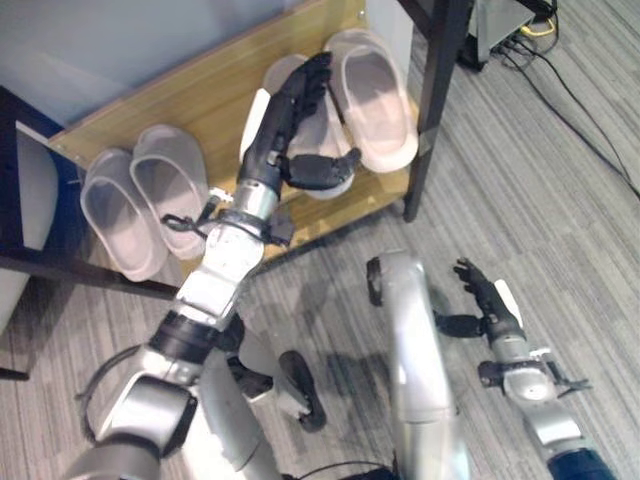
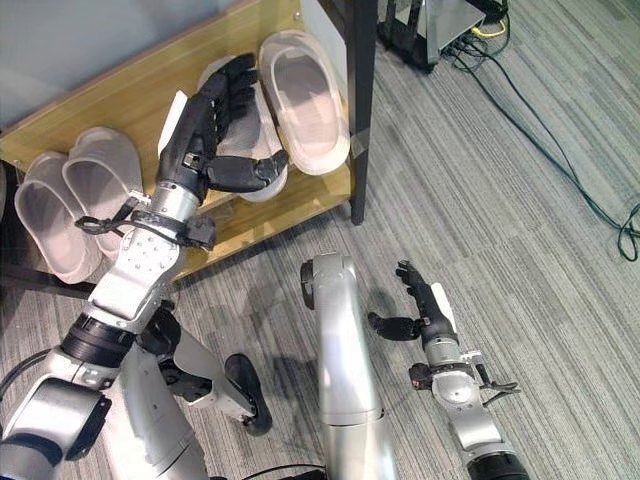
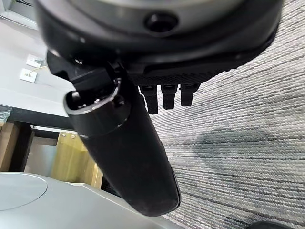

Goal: Arrange the slippers neatly on the shoe rack.

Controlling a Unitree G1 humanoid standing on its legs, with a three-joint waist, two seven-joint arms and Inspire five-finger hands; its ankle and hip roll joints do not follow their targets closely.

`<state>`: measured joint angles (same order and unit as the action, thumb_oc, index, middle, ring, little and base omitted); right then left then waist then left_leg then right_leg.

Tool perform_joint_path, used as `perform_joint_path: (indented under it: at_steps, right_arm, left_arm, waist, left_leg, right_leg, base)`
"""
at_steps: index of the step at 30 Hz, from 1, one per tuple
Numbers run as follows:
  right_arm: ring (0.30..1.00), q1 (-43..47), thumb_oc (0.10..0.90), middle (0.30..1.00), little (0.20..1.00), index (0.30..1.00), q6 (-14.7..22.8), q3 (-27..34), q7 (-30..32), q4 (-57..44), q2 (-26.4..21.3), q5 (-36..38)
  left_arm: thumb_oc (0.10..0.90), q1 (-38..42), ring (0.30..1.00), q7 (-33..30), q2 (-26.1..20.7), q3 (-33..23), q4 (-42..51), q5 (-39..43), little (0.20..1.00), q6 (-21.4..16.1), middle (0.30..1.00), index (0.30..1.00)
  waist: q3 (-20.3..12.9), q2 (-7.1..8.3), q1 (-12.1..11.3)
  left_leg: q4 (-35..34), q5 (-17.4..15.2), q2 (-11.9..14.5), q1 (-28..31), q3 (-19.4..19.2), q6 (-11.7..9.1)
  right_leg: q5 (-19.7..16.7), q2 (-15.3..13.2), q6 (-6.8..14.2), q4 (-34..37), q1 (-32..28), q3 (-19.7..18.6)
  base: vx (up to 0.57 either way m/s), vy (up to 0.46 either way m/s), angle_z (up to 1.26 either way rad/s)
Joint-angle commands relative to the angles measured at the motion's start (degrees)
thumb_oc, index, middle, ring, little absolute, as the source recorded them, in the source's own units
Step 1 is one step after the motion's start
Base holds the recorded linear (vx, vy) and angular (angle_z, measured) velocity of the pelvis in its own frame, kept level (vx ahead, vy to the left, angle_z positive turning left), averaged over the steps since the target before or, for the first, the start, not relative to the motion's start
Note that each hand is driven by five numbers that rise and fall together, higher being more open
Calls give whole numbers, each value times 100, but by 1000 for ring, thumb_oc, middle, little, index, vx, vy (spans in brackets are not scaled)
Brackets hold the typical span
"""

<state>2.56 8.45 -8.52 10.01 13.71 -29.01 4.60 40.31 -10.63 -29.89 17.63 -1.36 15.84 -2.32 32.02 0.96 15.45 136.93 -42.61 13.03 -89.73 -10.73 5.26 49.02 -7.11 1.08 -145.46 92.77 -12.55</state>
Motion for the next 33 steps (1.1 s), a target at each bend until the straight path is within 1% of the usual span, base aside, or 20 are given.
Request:
perform_joint_path:
  at_steps: [1, 4, 7, 14, 18, 23, 26, 29, 33]
  right_arm:
    - [900, 553, 800, 900, 900, 900, 527, 300, 76, -753, -294, -71]
    - [900, 491, 800, 900, 900, 900, 532, 358, 47, -761, -270, -72]
    - [900, 433, 800, 900, 900, 900, 535, 395, 43, -796, -224, -102]
    - [900, 350, 800, 900, 900, 900, 507, 352, 106, -834, -228, -187]
    - [900, 299, 800, 900, 900, 900, 482, 356, 129, -814, -218, -175]
    - [900, 300, 800, 900, 900, 900, 460, 280, 160, -756, -218, -154]
    - [900, 314, 800, 900, 900, 900, 452, 226, 165, -705, -232, -147]
    - [900, 320, 800, 900, 900, 900, 446, 151, 154, -652, -258, -125]
    - [900, 331, 800, 900, 900, 900, 442, 122, 152, -646, -301, -114]
  left_arm:
    - [800, 364, 900, -17, -101, -412, 970, 333, 900, -564, 900, 900]
    - [800, 16, 900, 23, -198, -570, 1599, 423, 900, -608, 900, 900]
    - [800, -290, 900, -13, -250, -835, 1961, 379, 900, -646, 900, 900]
    - [800, -676, 900, -235, -327, -1271, 1842, 161, 900, -645, 900, 900]
    - [800, -807, 900, -299, -375, -1419, 1548, 69, 900, -604, 900, 900]
    - [800, -648, 900, -516, -410, -1521, 755, -176, 900, -529, 900, 900]
    - [800, -513, 900, -542, -376, -1467, 343, -154, 900, -503, 900, 900]
    - [800, -237, 900, -592, -455, -1362, -146, -227, 900, -467, 900, 900]
    - [800, -29, 900, -588, -481, -1230, -377, -253, 900, -458, 900, 900]
  waist:
    - [-222, 173, -257]
    - [-222, 164, -310]
    - [-222, 159, -357]
    - [-222, 175, -439]
    - [-222, 180, -444]
    - [-222, 197, -438]
    - [-222, 196, -413]
    - [-222, 198, -373]
    - [-222, 211, -343]
  left_leg:
    - [-153, 638, -307, -22, 1090, -616]
    - [-131, 615, -322, -22, 1098, -628]
    - [-118, 580, -339, -22, 1102, -634]
    - [-113, 550, -350, -22, 1118, -650]
    - [-98, 567, -354, -22, 1125, -654]
    - [-109, 591, -356, -22, 1128, -661]
    - [-111, 617, -344, -22, 1124, -655]
    - [-103, 639, -323, -22, 1117, -647]
    - [-98, 651, -324, -22, 1112, -647]
  right_leg:
    - [-2095, 67, -96, 464, -281, -919]
    - [-2106, 84, -98, 438, -281, -893]
    - [-2118, 80, -98, 427, -281, -873]
    - [-2142, 72, -107, 434, -281, -813]
    - [-2177, 85, -110, 439, -281, -797]
    - [-2204, 73, -98, 461, -281, -771]
    - [-2215, 74, -95, 478, -281, -775]
    - [-2220, 67, -84, 491, -281, -780]
    - [-2221, 64, -72, 499, -281, -798]
  base:
    - [0, 0, 0]
    - [0, 0, 0]
    - [0, 0, 0]
    - [0, 0, 0]
    - [0, 0, 0]
    - [0, 0, 0]
    - [0, 0, 0]
    - [0, 0, 0]
    - [0, 0, 0]
